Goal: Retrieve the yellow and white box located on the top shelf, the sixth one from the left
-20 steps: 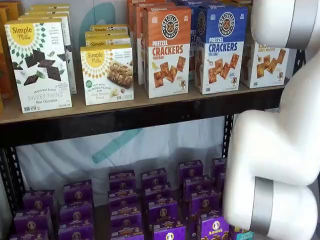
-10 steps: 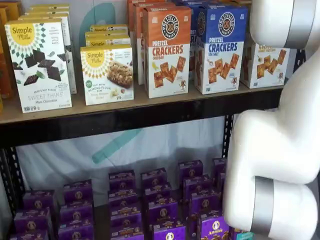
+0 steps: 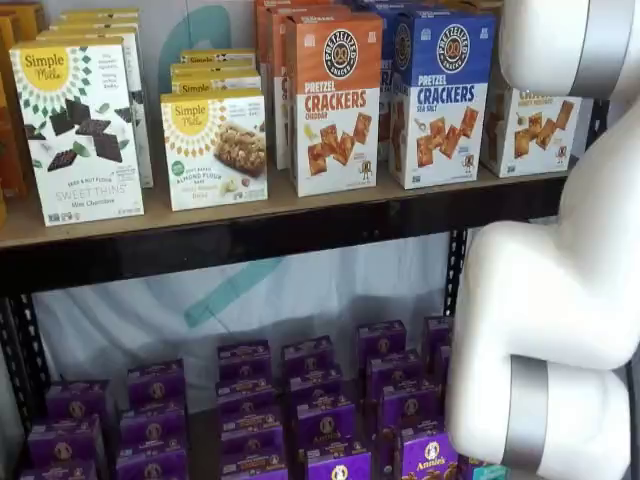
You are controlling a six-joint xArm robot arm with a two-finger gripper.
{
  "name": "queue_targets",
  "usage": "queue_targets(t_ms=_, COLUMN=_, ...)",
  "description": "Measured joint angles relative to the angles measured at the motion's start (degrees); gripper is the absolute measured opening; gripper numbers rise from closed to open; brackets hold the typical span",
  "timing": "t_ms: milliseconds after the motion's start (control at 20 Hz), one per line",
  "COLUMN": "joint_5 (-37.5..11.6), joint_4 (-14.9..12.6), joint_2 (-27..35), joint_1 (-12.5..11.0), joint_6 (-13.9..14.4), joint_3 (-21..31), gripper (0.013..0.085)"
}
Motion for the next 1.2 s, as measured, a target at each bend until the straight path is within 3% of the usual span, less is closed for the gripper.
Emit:
queue_targets(t_ms=450, joint_5=-0.04, joint_4=0.81, joint_2=-0.63, joint_1=-0.61, joint_6=-0.31, joint_3=1.34, gripper=0.085)
queue_targets(t_ms=550, joint_5=-0.1, joint_4=1.01, joint_2=-0.69, joint_1=-0.74, joint_6=-0.38, joint_3=1.45, gripper=0.077)
queue_targets(t_ms=950, joint_5=0.23, joint_4=1.36, joint_2=-0.43, joint_1=-0.93, joint_6=-0.39, joint_3=0.93, gripper=0.077)
queue_targets(t_ms=1100, joint_5=0.3, joint_4=1.46, joint_2=-0.34, joint_1=-1.0, joint_6=-0.43, joint_3=0.73, gripper=0.069)
queue_targets(t_ms=1200, joint_5=0.36, joint_4=1.51, joint_2=-0.31, joint_1=-1.04, joint_6=-0.45, joint_3=0.65, gripper=0.069)
